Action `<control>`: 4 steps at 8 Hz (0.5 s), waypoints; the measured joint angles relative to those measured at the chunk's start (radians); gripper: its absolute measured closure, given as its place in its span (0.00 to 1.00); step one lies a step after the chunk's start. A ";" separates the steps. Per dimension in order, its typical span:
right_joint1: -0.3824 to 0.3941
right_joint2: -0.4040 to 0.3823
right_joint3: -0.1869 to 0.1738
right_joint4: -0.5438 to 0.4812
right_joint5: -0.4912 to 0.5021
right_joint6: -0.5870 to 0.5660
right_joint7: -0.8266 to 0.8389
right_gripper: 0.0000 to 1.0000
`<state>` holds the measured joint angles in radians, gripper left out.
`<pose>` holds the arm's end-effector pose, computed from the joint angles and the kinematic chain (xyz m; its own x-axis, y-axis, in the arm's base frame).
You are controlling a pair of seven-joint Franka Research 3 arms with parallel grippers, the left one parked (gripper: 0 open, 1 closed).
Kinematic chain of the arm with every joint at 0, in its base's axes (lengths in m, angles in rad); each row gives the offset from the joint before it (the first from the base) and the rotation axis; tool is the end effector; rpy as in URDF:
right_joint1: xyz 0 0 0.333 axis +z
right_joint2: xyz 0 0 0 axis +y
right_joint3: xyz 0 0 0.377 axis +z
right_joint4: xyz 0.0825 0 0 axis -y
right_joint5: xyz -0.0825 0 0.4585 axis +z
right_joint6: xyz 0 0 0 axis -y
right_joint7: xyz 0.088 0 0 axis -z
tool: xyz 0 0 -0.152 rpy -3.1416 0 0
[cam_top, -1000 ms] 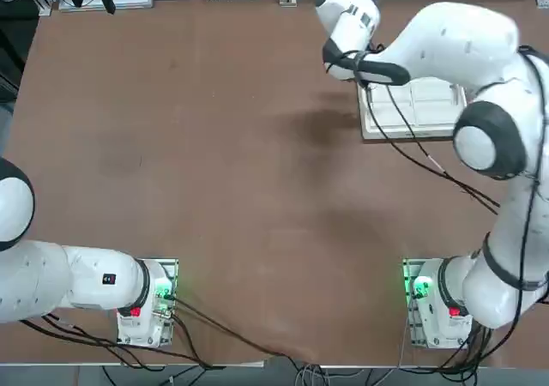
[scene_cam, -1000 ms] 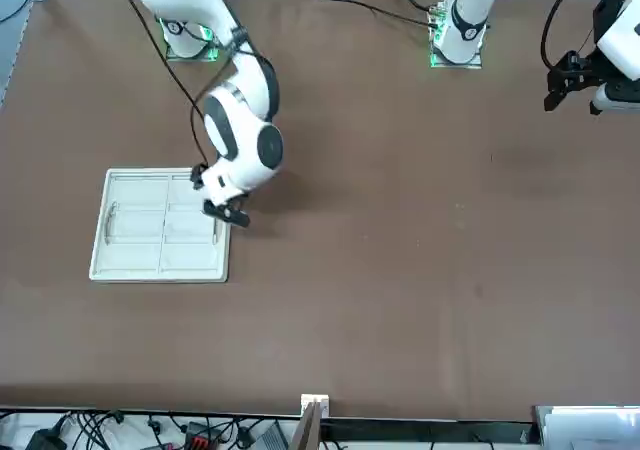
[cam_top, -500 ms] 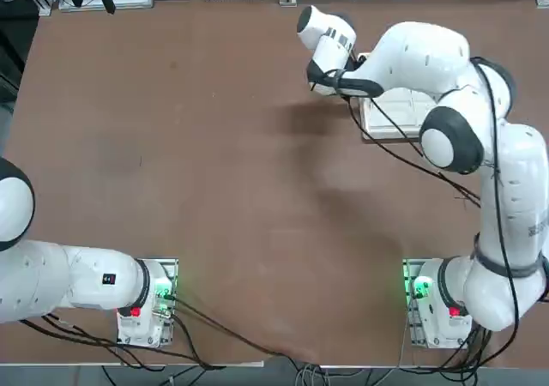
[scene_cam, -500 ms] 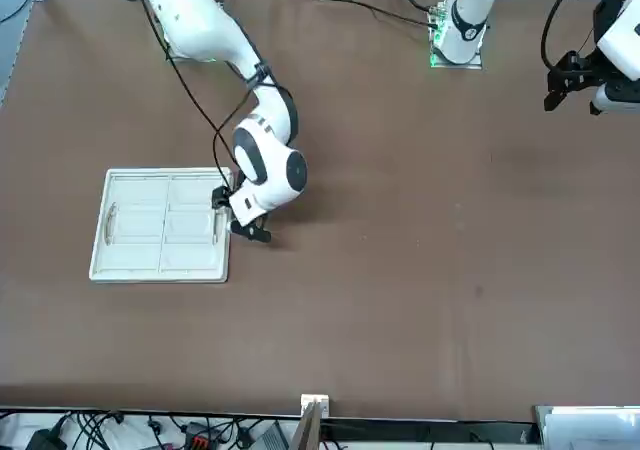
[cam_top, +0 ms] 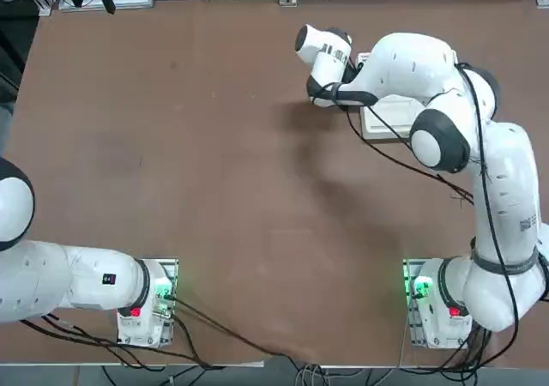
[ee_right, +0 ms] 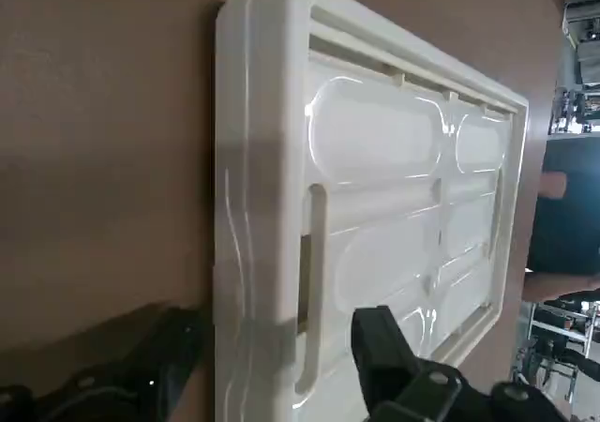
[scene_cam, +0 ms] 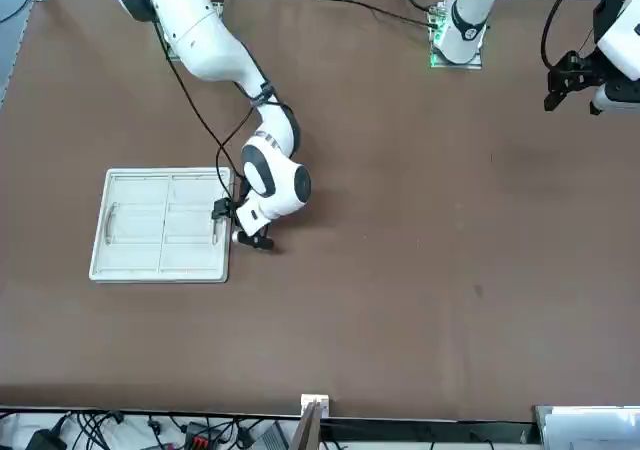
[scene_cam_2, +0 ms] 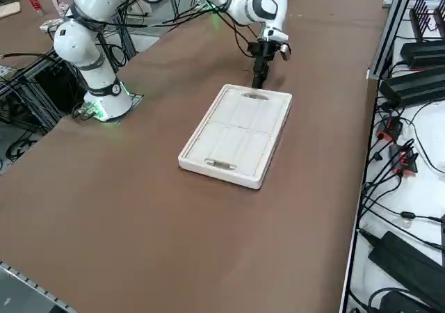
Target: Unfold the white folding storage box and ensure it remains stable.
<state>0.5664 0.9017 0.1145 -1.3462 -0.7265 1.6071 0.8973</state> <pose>0.6586 0.3874 0.1283 0.9993 0.0314 -0.0212 0.0367 -0.6627 0.7480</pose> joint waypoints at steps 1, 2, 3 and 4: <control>0.001 0.001 0.000 0.001 -0.004 -0.001 -0.009 0.04; 0.001 0.001 0.000 0.004 -0.005 -0.004 -0.017 0.05; 0.000 0.001 -0.001 0.007 -0.005 -0.007 -0.022 0.07; 0.000 0.001 -0.002 0.007 -0.005 -0.008 -0.026 0.09</control>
<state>0.5668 0.9026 0.1122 -1.3390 -0.7316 1.5990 0.8716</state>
